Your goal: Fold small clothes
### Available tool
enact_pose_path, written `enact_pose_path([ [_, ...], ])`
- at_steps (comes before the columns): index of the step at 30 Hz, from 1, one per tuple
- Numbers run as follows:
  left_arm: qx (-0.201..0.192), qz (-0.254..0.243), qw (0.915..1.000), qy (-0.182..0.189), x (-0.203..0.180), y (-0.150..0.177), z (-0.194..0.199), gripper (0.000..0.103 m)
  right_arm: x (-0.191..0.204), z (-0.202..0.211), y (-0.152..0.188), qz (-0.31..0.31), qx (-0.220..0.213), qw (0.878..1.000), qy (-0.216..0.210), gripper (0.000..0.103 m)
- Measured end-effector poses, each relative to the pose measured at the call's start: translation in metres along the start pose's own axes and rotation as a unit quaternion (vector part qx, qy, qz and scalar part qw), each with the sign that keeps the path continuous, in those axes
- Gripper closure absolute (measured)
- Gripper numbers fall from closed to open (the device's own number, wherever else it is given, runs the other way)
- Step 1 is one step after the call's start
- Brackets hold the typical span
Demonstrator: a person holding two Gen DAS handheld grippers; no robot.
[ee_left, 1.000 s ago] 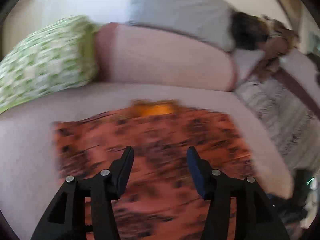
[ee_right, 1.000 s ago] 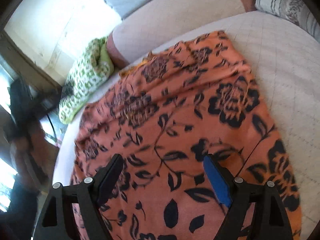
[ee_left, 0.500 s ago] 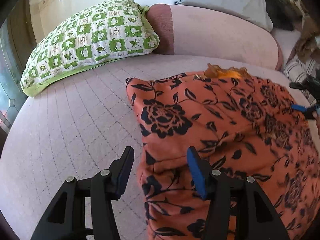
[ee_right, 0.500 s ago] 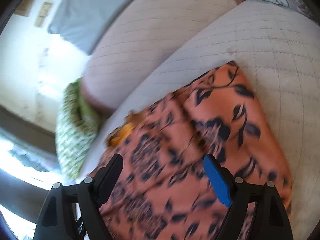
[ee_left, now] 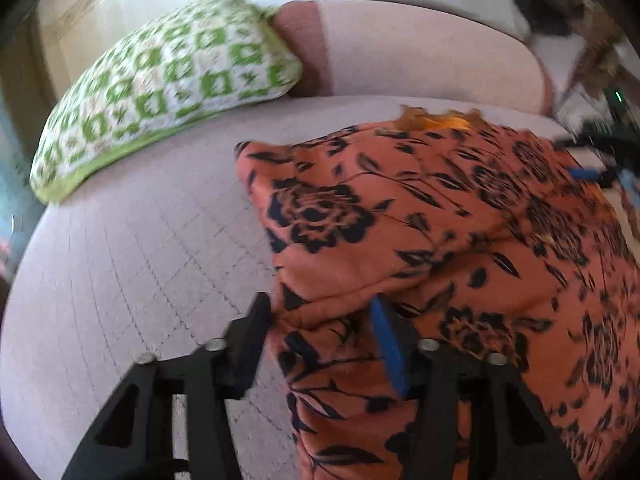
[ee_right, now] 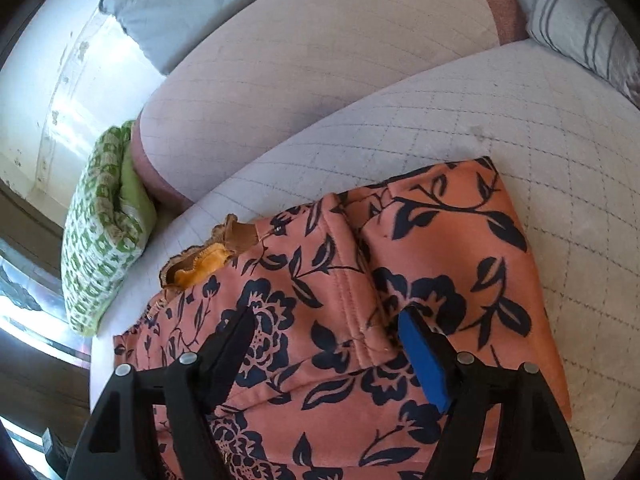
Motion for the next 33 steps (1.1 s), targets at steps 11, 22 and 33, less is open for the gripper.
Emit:
enact_pose_path([
  [11,-0.042,0.133,0.9897,-0.033,0.034,-0.007,0.014,0.09,0.035,0.056,-0.002,0.071,-0.016,0.997,-0.013,0.087],
  [22,-0.037,0.165,0.9853,-0.024,0.053,-0.012,0.044,0.072,0.015,0.052,0.034,0.077,-0.016,0.997,-0.006,0.033],
  [33,0.055,0.149,0.9872,-0.009,0.054,-0.009,-0.033,0.064,0.029,0.03,0.02,0.062,-0.024,0.996,-0.061,0.033],
])
Point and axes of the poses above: each gripper's, at about its wrist camera, not at the fingertips, and z roughly against the way its jaws point, x to its left, y to its underside, the point moved 8 cm from there along -z, roughly the way its jaws point, and after that the axes turned 11 degrees about -x, right-handed, at the moved point
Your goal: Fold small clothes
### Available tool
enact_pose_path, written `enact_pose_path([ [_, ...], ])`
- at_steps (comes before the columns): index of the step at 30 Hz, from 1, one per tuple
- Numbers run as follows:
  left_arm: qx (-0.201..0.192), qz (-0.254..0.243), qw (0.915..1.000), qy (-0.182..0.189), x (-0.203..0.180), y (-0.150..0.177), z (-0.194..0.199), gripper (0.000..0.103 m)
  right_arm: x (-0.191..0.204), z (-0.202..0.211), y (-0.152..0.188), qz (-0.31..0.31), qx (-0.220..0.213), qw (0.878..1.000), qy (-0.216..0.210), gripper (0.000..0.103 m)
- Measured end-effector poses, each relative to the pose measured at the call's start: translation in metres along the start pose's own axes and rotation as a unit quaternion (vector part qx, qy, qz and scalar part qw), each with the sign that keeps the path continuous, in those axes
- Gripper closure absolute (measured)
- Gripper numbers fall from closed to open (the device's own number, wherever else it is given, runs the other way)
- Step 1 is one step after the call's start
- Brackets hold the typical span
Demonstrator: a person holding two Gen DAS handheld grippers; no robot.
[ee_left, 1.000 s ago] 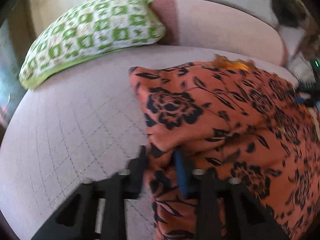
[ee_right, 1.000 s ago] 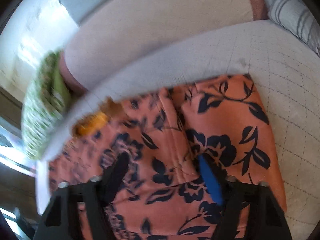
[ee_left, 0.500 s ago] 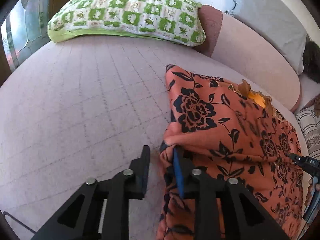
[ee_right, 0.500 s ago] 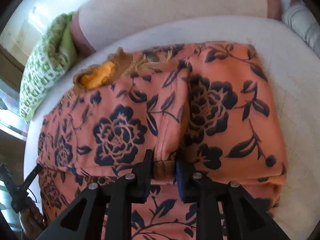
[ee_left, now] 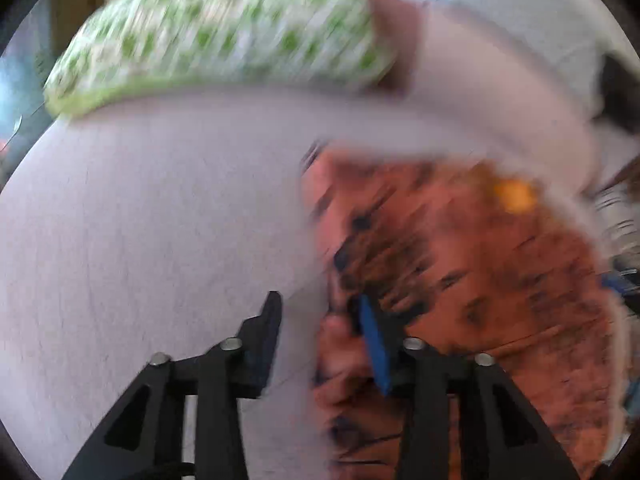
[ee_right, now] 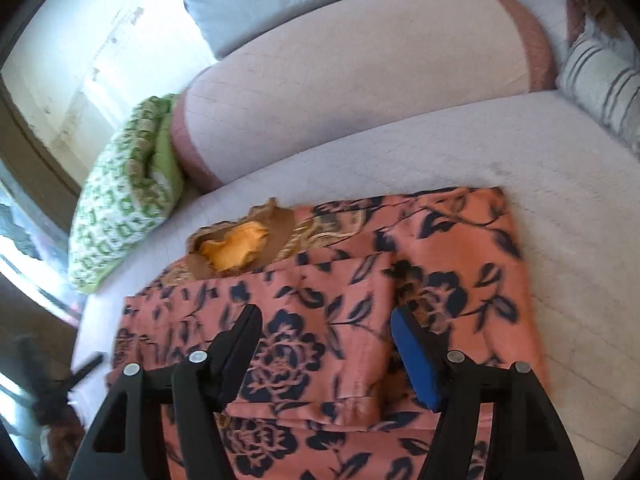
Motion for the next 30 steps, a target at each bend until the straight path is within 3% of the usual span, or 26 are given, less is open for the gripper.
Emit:
enact_pose_path([
  [1,-0.02,-0.004,0.9998,0.006,0.0,0.0,0.005,0.064,-0.003,-0.004,0.004,0.002,0.014,1.0,0.006,0.032],
  [3,-0.023,-0.015,0.9996,0.009,-0.002,0.006,0.02,0.064,-0.029,-0.014,0.02,0.003,0.065,0.996,0.058,0.033],
  [8,-0.064,-0.026,0.9972,0.028,-0.003,0.006,0.057,0.064,-0.009,0.016,0.001,0.015,0.0,1.0,0.027,0.033],
  [10,-0.053,-0.027,0.9975,0.037,-0.006,0.009,0.054,0.064,0.014,0.022,-0.002,0.024,-0.011,1.0,-0.011,0.033],
  [12,-0.007,-0.029,0.9993,0.023,-0.005,0.023,0.037,0.064,0.031,0.016,0.008,0.025,0.009,0.998,-0.052,0.03],
  [13,0.016,-0.021,0.9996,0.013,0.0,0.034,0.031,0.064,0.03,0.009,0.015,0.021,0.025,0.998,-0.049,0.029],
  [15,0.005,-0.035,0.9994,0.006,-0.003,0.032,0.04,0.064,0.005,-0.013,0.041,-0.006,0.081,0.997,-0.007,0.03],
  [19,-0.04,-0.058,0.9973,0.021,-0.015,0.016,0.069,0.063,0.01,0.002,0.028,-0.02,0.045,0.998,-0.034,0.03],
  [22,-0.07,-0.038,0.9959,0.043,-0.021,-0.01,0.073,0.054,0.021,0.007,0.007,-0.021,0.02,0.998,-0.056,0.03],
  [25,-0.053,0.001,0.9967,0.062,-0.02,-0.022,0.048,0.053,0.026,-0.003,-0.009,-0.04,0.016,0.996,-0.075,0.03],
  [28,0.023,-0.008,0.9995,0.021,-0.014,0.005,0.011,0.053,0.024,-0.03,-0.007,-0.065,0.034,0.992,-0.098,0.027],
  [30,-0.001,-0.032,0.9994,0.012,-0.017,0.009,0.017,0.051,-0.002,-0.054,0.003,-0.079,0.061,0.994,-0.052,0.031],
])
Point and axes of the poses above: each gripper's, at about its wrist camera, not at the fingertips, and z roughly against the way its jaws point, x to its left, y to its underside, the point moved 8 cm from there along -z, roughly the way its jaws point, and after that the axes turned 11 degrees about -x, right-handed, at the moved point
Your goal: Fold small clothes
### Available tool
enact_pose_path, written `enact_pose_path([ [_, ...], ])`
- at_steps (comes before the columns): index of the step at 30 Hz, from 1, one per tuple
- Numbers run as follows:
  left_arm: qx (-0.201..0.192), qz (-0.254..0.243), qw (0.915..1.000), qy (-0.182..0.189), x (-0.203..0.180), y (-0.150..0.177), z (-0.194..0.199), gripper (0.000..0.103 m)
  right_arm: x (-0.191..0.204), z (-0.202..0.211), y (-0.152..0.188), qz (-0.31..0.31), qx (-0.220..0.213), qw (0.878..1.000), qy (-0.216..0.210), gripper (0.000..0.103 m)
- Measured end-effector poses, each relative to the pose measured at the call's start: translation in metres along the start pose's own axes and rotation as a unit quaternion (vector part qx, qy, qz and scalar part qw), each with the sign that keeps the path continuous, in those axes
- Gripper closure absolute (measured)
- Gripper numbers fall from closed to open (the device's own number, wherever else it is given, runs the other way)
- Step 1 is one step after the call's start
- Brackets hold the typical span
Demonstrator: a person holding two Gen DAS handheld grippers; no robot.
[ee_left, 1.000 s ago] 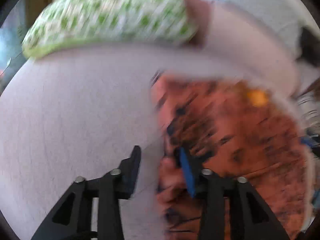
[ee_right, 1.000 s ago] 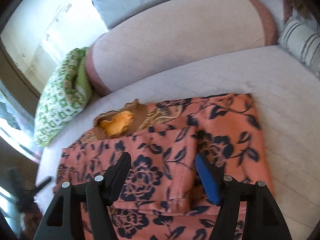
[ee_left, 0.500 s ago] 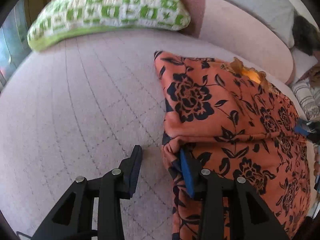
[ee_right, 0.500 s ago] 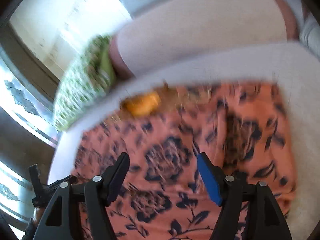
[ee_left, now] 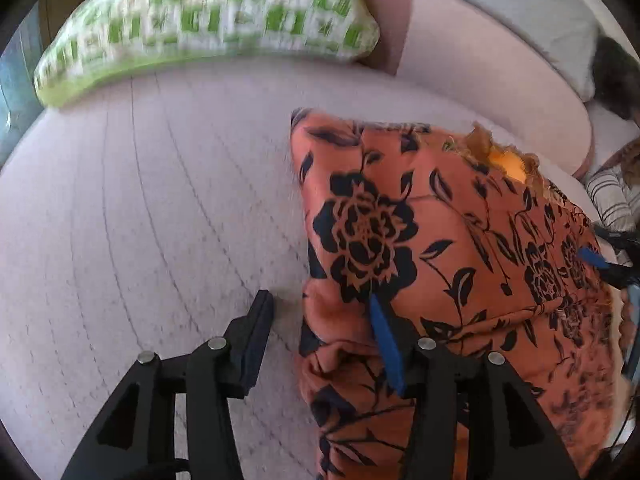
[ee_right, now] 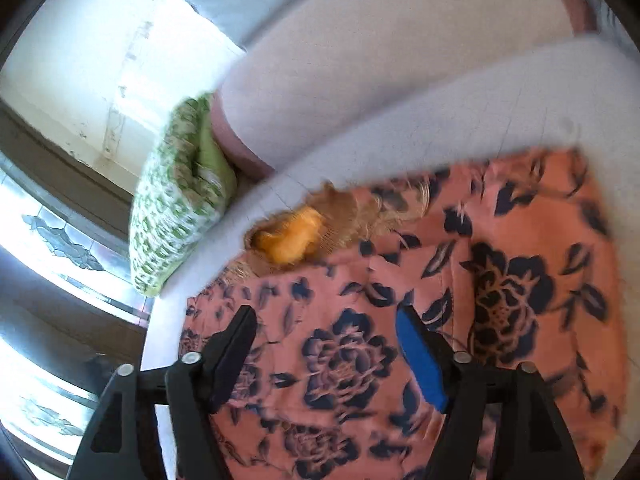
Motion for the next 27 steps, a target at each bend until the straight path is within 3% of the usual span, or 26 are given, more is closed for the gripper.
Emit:
enact_pose_path([
  [2,-0.017,-0.009,0.9998,0.006,-0.005,-0.007,0.013,0.052,0.001,0.007,-0.005,-0.026,-0.016,0.999,-0.019,0.03],
  [5,-0.063,-0.026,0.9977,0.006,-0.012,-0.026,0.026,0.052,0.025,0.017,-0.012,-0.007,-0.032,0.998,-0.062,0.028],
  [7,-0.041,-0.016,0.999,-0.006,-0.012,-0.024,0.013,0.052,0.017,0.003,-0.012,0.007,-0.028,0.999,-0.033,0.02],
  [8,-0.013,-0.007,0.9998,-0.012,-0.009,-0.017,0.0,0.052,0.003,-0.009,-0.007,0.0,-0.007,1.0,-0.007,0.021],
  [9,0.023,0.0,0.9995,-0.023,-0.005,-0.008,-0.014,0.051,0.0,-0.011,-0.006,-0.014,-0.011,1.0,-0.012,0.021],
  [14,-0.053,0.016,0.9984,0.015,-0.008,-0.045,0.002,0.05,0.041,0.023,-0.01,0.024,-0.038,0.998,-0.047,0.021],
  [16,-0.041,0.046,0.9968,0.052,-0.006,-0.063,-0.017,0.05,0.054,0.029,-0.008,0.04,-0.043,0.996,-0.065,0.021],
  [17,-0.029,0.053,0.9969,0.051,-0.004,-0.063,-0.03,0.052,0.056,0.028,-0.005,0.043,-0.041,0.996,-0.068,0.021],
  [18,-0.007,0.056,0.9976,0.04,0.002,-0.061,-0.045,0.071,0.053,0.026,-0.004,0.043,-0.034,0.996,-0.064,0.021],
  [19,0.032,0.078,0.996,0.031,0.013,-0.052,-0.065,0.074,0.045,0.021,0.0,0.038,-0.022,0.998,-0.05,0.021],
  [21,0.015,0.086,0.9951,0.045,0.018,-0.056,-0.061,0.078,0.022,0.008,0.01,0.012,0.005,1.0,-0.02,0.021],
  [25,-0.009,0.029,0.9993,0.022,0.015,-0.056,-0.05,0.075,0.026,0.019,0.007,0.0,-0.016,0.999,-0.047,0.021],
  [27,-0.007,0.032,0.9992,0.023,0.015,-0.052,-0.05,0.061,0.036,0.022,0.007,0.003,-0.023,0.996,-0.084,0.02],
])
Point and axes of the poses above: each gripper's, at about its wrist camera, not at the fingertips, and z roughly against the way its jaws point, x to its left, y to its underside, the point moved 8 cm from there along -z, roughly the way its jaws point, and after that the axes turned 11 degrees about -x, right-handed, at the moved point
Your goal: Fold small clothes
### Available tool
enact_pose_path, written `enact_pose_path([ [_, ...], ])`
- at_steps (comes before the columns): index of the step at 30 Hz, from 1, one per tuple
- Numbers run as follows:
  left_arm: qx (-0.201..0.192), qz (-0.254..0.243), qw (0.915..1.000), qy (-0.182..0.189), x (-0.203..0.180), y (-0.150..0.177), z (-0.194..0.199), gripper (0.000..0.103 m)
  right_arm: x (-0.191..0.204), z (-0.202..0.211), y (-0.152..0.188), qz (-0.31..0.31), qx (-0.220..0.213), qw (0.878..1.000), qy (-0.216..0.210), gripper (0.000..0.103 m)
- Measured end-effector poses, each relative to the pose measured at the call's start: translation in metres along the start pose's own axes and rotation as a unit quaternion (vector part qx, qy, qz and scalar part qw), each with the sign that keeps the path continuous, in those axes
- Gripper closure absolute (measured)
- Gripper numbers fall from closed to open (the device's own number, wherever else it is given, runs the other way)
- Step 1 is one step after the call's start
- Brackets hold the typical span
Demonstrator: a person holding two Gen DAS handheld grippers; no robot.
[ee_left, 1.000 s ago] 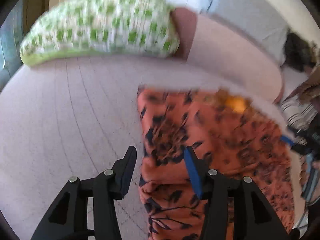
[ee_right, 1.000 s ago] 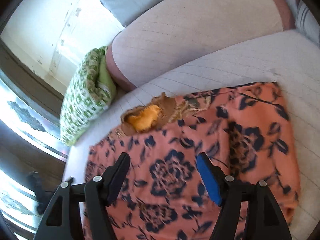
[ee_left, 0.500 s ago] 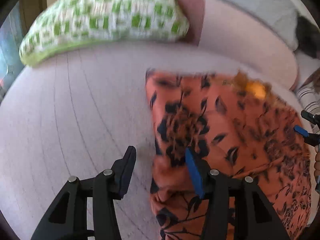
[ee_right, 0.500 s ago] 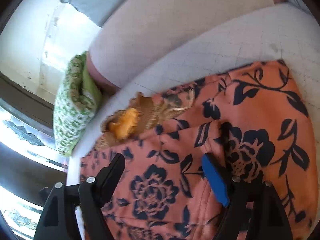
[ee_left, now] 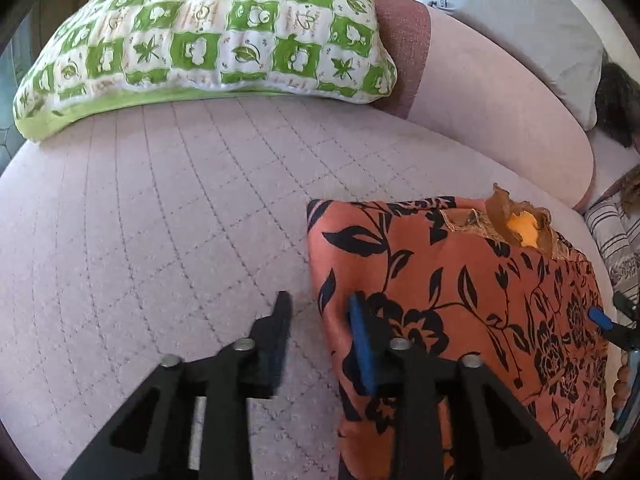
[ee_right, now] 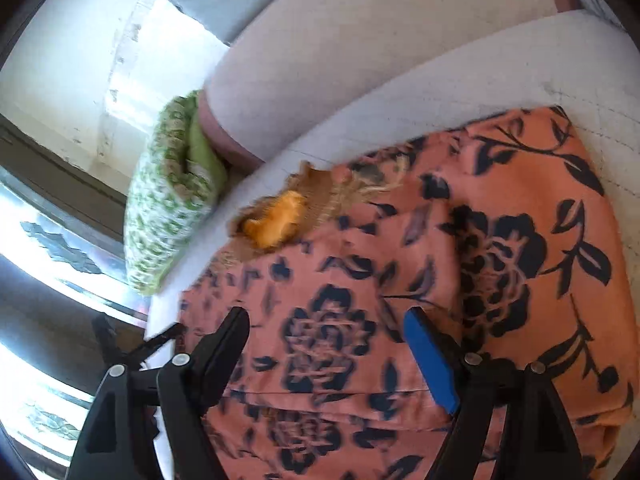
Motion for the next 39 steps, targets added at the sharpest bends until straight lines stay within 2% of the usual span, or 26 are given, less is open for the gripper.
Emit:
enact_pose_path([
  [1,0.002,0.001,1.0,-0.004,0.003,0.003,-0.003,0.061,-0.003,-0.005,0.002,0.008,0.004,1.0,0.002,0.019],
  [2,-0.001,-0.004,0.9999,-0.01,0.003,0.003,-0.002,0.061,-0.017,-0.016,0.009,0.004,0.028,0.999,0.03,0.02],
  [4,0.001,-0.011,0.9997,-0.021,-0.002,0.002,0.007,0.061,-0.018,-0.012,0.006,-0.027,0.011,0.999,0.022,0.021],
  [8,-0.04,-0.024,0.9989,-0.002,-0.016,0.006,0.058,0.058,0.008,0.027,0.001,0.003,-0.015,1.0,0.02,0.02],
  [10,-0.044,-0.035,0.9983,0.014,-0.025,0.025,0.084,0.052,0.015,0.051,0.007,0.011,-0.022,1.0,0.016,0.02],
  [12,-0.044,-0.055,0.9969,0.033,-0.035,0.055,0.117,0.049,0.013,0.085,0.019,0.018,-0.033,0.999,0.035,0.021],
  [16,-0.034,-0.062,0.9962,0.051,-0.041,0.109,0.166,0.043,-0.013,0.165,0.051,0.021,-0.034,0.996,0.078,0.02],
  [18,-0.022,-0.043,0.9976,0.049,-0.041,0.144,0.19,0.036,-0.026,0.204,0.079,0.021,-0.016,0.994,0.105,0.02],
  [20,-0.008,-0.031,0.9983,0.05,-0.042,0.166,0.198,0.036,-0.041,0.245,0.109,0.028,0.004,0.991,0.129,0.02],
  [23,0.003,-0.033,0.9983,0.048,-0.046,0.199,0.221,0.036,-0.054,0.279,0.145,0.037,0.026,0.986,0.158,0.02],
  [26,0.028,-0.033,0.9986,0.031,-0.042,0.225,0.226,0.036,-0.067,0.294,0.172,0.026,0.043,0.984,0.172,0.02],
  [30,0.041,-0.036,0.9984,0.01,-0.034,0.242,0.225,0.036,-0.077,0.295,0.184,0.022,0.041,0.982,0.186,0.02],
  [32,0.038,-0.041,0.9983,0.012,-0.036,0.243,0.228,0.036,-0.081,0.289,0.193,0.023,0.055,0.982,0.18,0.021],
  [33,0.04,-0.038,0.9984,0.013,-0.036,0.244,0.228,0.036,-0.088,0.286,0.2,0.027,0.073,0.977,0.2,0.021],
  [35,0.052,-0.029,0.998,0.022,-0.033,0.25,0.225,0.036,-0.088,0.285,0.204,0.039,0.079,0.974,0.206,0.02],
  [36,0.053,-0.031,0.998,0.019,-0.032,0.252,0.224,0.036,-0.087,0.285,0.205,0.043,0.081,0.973,0.21,0.023],
  [37,0.049,-0.037,0.998,0.017,-0.034,0.252,0.223,0.036,-0.086,0.285,0.205,0.05,0.084,0.971,0.216,0.029],
  [38,0.048,-0.04,0.9979,0.016,-0.034,0.253,0.224,0.036,-0.087,0.287,0.207,0.066,0.092,0.966,0.232,0.046],
  [39,0.049,-0.041,0.9979,0.014,-0.034,0.254,0.224,0.037,-0.086,0.287,0.21,0.081,0.101,0.961,0.246,0.067],
])
Point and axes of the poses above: each gripper's, at about its wrist camera, not at the fingertips, and z roughly against the way its jaws point, x to its left, y to its underside, the point moved 8 cm from there along -z, roughly the way its jaws point, and after that the axes turned 11 degrees about -x, right-handed, at the moved point
